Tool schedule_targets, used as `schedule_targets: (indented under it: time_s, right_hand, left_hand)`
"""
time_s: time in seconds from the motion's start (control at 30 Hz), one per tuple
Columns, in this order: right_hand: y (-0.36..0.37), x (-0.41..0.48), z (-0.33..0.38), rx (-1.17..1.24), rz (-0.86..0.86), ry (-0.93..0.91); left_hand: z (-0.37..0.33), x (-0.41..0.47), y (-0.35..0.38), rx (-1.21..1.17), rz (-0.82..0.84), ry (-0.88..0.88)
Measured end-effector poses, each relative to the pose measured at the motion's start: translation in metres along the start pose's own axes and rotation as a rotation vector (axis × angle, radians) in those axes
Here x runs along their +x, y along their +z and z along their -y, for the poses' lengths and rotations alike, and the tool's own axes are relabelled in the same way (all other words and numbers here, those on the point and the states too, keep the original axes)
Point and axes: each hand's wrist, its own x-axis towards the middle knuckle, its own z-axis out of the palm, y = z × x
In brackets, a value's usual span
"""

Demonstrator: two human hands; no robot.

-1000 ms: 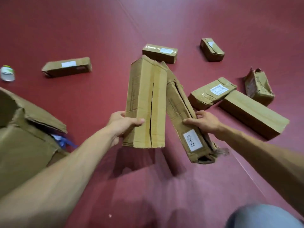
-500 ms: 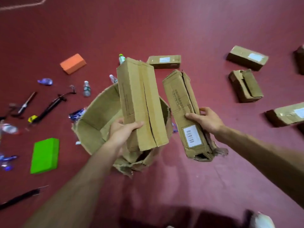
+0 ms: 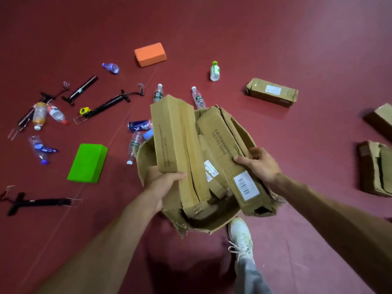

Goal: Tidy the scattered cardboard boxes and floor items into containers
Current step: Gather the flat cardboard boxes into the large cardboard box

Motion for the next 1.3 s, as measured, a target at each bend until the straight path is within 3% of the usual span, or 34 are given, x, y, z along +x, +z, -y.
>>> schedule_targets:
  time_s: [0.13, 0.23, 0.33, 0.6, 0.97, 1.13, 1.3]
  right_hand:
    - [0.006, 0.061, 0.011, -0.039, 0.071, 0.008]
    - [0.011, 0.092, 0.018, -0.13, 0.176, 0.015]
    - [0.011, 0.116, 0.015, -0.217, 0.16, 0.016]
    - [-0.005, 0.111, -0.006, -0.156, 0.137, 0.059]
    - [-0.056, -0.009, -0.007, 0.105, 0.007, 0.043]
    - [-0.115, -0.047, -0.02, 0.155, -0.043, 0.011]
    - [-0.196, -0.061, -0.089, 0.21, -0.147, 0.048]
  left_hand:
    - [0.003, 0.044, 0.025, 0.048, -0.07, -0.149]
    - [-0.002, 0.068, 0.041, 0.073, -0.03, -0.258]
    - [-0.011, 0.082, 0.051, 0.105, 0.011, -0.29]
    - [-0.041, 0.085, 0.057, 0.21, 0.046, -0.114]
    - [-0.08, -0.02, 0.048, 0.36, 0.317, 0.09]
    - [-0.101, -0.06, 0.104, 0.421, 0.377, 0.203]
    - [-0.101, -0.091, 0.219, 0.46, 0.44, 0.247]
